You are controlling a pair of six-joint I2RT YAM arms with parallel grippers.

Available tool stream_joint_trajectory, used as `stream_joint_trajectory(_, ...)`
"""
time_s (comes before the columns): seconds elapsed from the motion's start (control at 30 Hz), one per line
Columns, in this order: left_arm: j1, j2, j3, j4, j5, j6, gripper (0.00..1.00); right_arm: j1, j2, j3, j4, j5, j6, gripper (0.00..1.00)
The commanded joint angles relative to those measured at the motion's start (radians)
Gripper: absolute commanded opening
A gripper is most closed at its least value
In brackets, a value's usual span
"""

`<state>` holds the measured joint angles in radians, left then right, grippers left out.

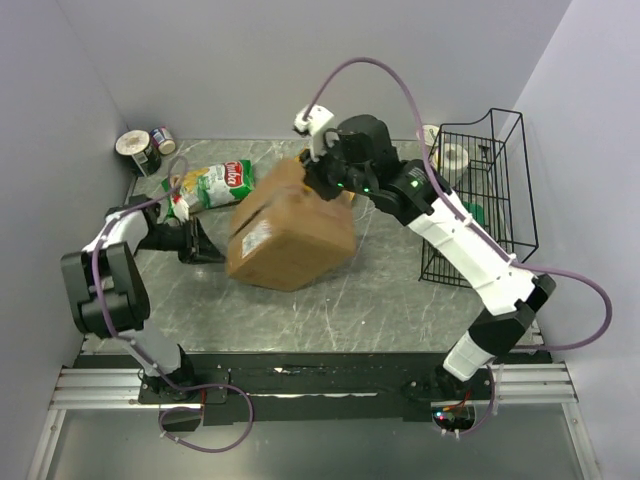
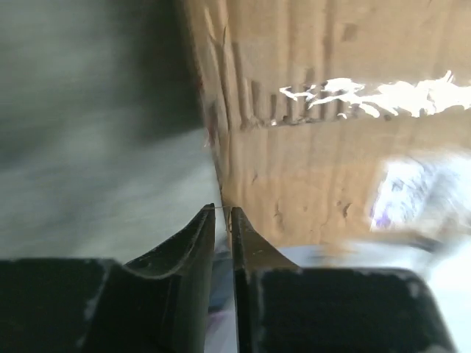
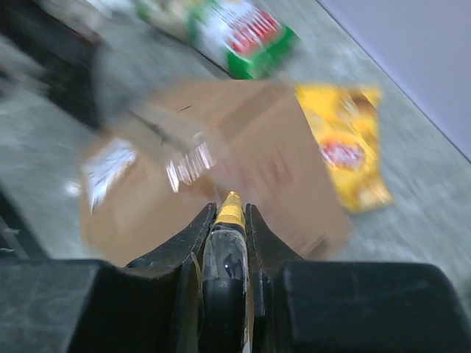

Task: Unpack the express box

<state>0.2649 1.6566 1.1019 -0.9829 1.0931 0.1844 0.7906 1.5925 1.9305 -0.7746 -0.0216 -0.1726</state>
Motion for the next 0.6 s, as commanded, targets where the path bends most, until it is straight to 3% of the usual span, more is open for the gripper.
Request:
stream_joint_trajectory(0.0, -0.039, 0.123, -0.028, 0.139, -0.472, 0.052, 0.13, 0.084, 0.083, 0.087, 0.037, -0.135, 0.044, 0.0)
stream_joint_trajectory(0.33, -0.065, 0.057, 0.021, 0.087, -0.325, 0.078, 0.21, 0.113, 0.029, -0.018, 0.063, -0.011, -0.005, 0.0)
stream_joint_trajectory(0.57, -0.193, -0.047, 0.033, 0.087, -0.321, -0.005, 0.24, 0.067, -0.037, 0.015, 0.066, 0.02, -0.045, 0.0)
